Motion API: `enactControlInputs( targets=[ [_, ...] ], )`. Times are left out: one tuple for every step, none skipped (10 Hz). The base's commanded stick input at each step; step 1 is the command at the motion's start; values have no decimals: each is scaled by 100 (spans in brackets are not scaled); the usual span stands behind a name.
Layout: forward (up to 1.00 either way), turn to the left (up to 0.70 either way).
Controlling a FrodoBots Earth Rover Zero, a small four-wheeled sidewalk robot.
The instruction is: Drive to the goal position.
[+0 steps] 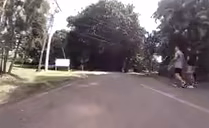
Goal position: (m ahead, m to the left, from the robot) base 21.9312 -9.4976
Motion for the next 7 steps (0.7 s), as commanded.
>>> enactControlInputs(
  targets=[
    [70, 0],
    [70, 0],
    [70, 0],
    [70, 0],
    [70, 0],
    [70, 0],
    [70, 0]
  ],
)
